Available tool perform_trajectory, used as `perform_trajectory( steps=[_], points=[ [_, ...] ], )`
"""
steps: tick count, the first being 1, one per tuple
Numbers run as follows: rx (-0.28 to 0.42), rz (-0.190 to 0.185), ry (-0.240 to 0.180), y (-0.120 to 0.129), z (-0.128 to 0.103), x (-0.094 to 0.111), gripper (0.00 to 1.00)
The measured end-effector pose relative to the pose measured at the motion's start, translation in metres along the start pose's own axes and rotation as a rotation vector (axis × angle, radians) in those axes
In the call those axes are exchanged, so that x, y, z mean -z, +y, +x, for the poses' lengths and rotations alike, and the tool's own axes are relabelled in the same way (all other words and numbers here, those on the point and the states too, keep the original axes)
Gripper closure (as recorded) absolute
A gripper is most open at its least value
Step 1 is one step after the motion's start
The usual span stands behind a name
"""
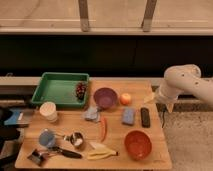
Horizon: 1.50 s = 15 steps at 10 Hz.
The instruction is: Place apple in metal cup
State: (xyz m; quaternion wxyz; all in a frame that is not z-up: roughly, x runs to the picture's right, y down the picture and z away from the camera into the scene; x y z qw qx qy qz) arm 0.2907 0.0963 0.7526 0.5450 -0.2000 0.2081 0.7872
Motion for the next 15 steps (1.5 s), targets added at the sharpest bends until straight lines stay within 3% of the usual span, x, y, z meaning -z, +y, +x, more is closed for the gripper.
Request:
perform_trajectory(
  steps=[15],
  points=[
    [0.010,0.004,-0.008,0.0009,-0.0001,0.0008,0.20]
  ],
)
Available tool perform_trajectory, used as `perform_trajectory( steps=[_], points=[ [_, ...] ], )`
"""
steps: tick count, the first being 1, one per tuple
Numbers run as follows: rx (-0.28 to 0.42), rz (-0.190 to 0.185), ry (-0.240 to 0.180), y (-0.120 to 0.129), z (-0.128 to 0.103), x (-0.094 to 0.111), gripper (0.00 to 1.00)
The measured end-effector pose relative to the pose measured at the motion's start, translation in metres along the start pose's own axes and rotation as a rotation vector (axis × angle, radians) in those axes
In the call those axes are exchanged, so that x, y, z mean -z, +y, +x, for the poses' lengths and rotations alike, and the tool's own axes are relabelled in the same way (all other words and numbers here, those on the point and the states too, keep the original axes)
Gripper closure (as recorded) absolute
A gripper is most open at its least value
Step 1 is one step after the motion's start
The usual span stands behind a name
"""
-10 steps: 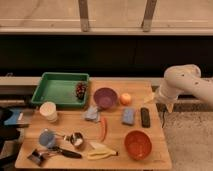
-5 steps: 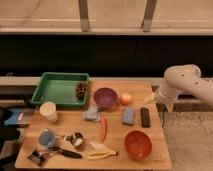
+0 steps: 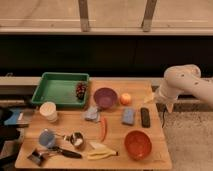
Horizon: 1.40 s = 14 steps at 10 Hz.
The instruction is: Place apple in metal cup
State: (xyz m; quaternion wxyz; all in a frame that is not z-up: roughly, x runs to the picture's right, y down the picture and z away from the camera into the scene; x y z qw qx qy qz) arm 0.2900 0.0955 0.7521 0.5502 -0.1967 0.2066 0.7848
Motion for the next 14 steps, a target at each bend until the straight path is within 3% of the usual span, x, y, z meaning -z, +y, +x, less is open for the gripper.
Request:
perform_trajectory(
  steps=[2,6,11,14],
  points=[
    [0.073,0.009,-0.017,0.013,-0.002,0.003,0.20],
    [0.307,0.027,-0.019,0.090,-0.006,-0.005,0.20],
    [0.321,0.034,-0.016,0.091,-0.007,-0.006,0.20],
    [0.385,0.036,0.017,0.114,-0.012,-0.035,0.20]
  ],
)
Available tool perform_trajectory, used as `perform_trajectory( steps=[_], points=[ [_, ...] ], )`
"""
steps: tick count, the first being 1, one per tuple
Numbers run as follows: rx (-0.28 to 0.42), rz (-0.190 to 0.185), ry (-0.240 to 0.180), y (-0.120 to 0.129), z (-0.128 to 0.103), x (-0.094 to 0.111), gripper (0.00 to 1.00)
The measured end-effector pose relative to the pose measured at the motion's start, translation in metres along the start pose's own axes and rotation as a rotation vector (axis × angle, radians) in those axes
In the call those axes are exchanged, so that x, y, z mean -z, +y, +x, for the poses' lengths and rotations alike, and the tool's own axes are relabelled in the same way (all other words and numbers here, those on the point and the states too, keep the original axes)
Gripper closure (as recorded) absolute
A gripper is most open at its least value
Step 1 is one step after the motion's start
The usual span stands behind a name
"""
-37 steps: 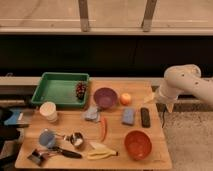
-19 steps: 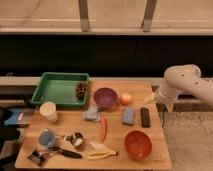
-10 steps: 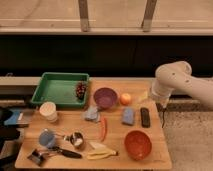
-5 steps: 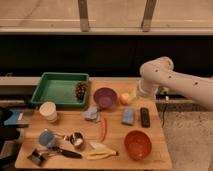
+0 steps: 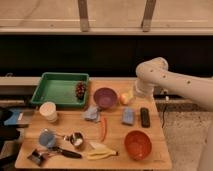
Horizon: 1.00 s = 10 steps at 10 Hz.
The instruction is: Place apple in metal cup
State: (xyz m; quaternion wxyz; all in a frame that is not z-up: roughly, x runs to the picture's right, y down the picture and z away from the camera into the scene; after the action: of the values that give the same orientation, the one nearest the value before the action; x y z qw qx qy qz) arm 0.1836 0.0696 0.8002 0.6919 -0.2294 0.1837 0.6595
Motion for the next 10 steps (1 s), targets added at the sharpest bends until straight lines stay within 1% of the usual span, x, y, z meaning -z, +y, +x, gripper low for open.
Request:
perform_trajectory(
  steps=[1,2,5,7,9,10],
  points=[
    [0.021,0.000,0.014,0.011,-0.008,-0.014,0.20],
    [0.032,0.005,0.034,0.013,-0.014,-0.026,0.20],
    [0.042,0.010,0.081,0.010,-0.026,-0.050,0.20],
    [0.044,0.009,0.098,0.009,-0.033,-0.063,0.20],
    [0.040,0.000,0.106,0.007,-0.042,-0.080,0.20],
    [0.038,-0.001,0.109,0.007,-0.045,-0.085,0.20]
  ],
)
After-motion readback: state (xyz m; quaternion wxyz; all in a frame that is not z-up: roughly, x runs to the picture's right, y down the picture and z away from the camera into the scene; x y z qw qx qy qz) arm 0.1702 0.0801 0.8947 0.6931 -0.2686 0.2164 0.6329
